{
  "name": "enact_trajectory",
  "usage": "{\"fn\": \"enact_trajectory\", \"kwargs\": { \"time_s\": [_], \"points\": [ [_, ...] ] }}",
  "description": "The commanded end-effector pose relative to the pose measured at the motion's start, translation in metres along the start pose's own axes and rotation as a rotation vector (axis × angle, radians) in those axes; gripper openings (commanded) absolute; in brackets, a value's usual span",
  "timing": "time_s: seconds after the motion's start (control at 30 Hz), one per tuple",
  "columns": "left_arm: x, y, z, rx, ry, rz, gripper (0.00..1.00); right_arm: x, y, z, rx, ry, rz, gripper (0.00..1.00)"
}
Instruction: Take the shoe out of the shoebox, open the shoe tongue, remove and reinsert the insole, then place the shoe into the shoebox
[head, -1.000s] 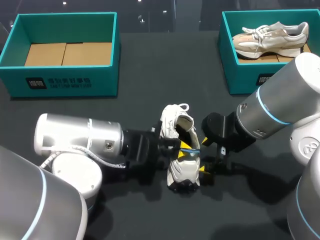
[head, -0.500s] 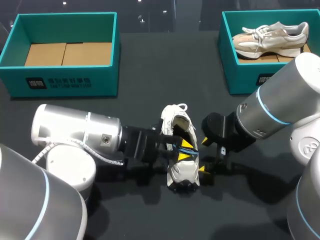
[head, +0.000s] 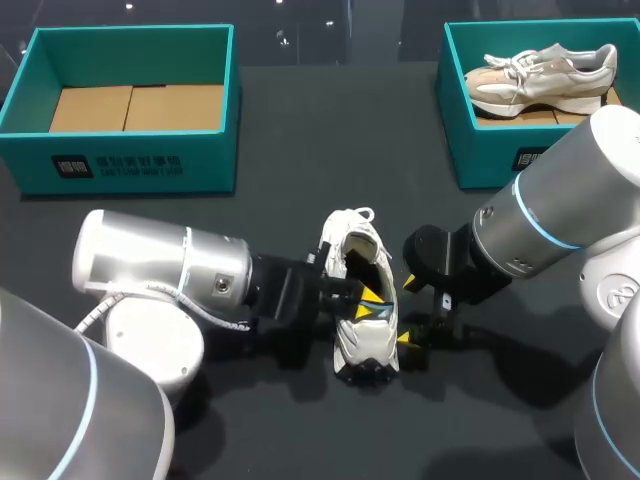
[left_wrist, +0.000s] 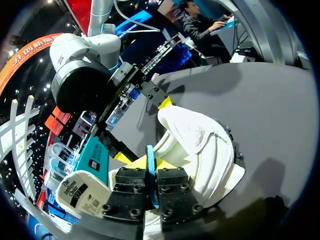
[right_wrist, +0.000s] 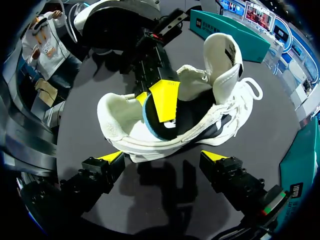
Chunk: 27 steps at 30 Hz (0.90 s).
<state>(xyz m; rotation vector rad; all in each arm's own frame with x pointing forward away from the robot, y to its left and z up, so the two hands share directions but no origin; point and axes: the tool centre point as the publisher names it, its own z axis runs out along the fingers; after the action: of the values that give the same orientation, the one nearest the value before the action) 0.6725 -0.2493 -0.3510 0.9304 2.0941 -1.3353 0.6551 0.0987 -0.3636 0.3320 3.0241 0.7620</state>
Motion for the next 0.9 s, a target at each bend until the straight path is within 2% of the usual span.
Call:
{"fn": "enact_trajectory", "kwargs": {
  "time_s": [0.03, 0.1, 0.13, 0.17, 0.27, 0.6, 0.9],
  "points": [
    [0.001, 0.004, 0.008, -0.023, -0.004, -0.011, 0.00, 0.002, 0.000, 0.000, 0.001, -0.004, 0.000, 1.00],
    [0.001, 0.003, 0.006, -0.019, -0.008, -0.021, 0.00, 0.002, 0.000, 0.000, 0.001, -0.004, 0.000, 1.00],
    [0.000, 0.002, 0.004, -0.015, -0.009, -0.025, 0.06, 0.002, 0.000, 0.000, 0.001, -0.004, 0.000, 1.00],
    [-0.001, 0.000, 0.002, -0.011, -0.010, -0.027, 0.16, 0.002, 0.000, 0.000, 0.001, -0.004, 0.000, 1.00],
    [-0.003, -0.006, -0.004, -0.001, -0.013, -0.033, 0.31, 0.002, 0.000, 0.000, 0.001, -0.004, 0.000, 1.00],
    [-0.013, -0.023, -0.021, 0.046, -0.048, -0.063, 0.33, 0.002, 0.000, 0.000, 0.001, -0.004, 0.000, 1.00],
    [-0.012, -0.032, -0.030, 0.058, 0.004, -0.070, 0.36, 0.002, 0.000, 0.000, 0.001, -0.004, 0.000, 1.00]
  ]
}}
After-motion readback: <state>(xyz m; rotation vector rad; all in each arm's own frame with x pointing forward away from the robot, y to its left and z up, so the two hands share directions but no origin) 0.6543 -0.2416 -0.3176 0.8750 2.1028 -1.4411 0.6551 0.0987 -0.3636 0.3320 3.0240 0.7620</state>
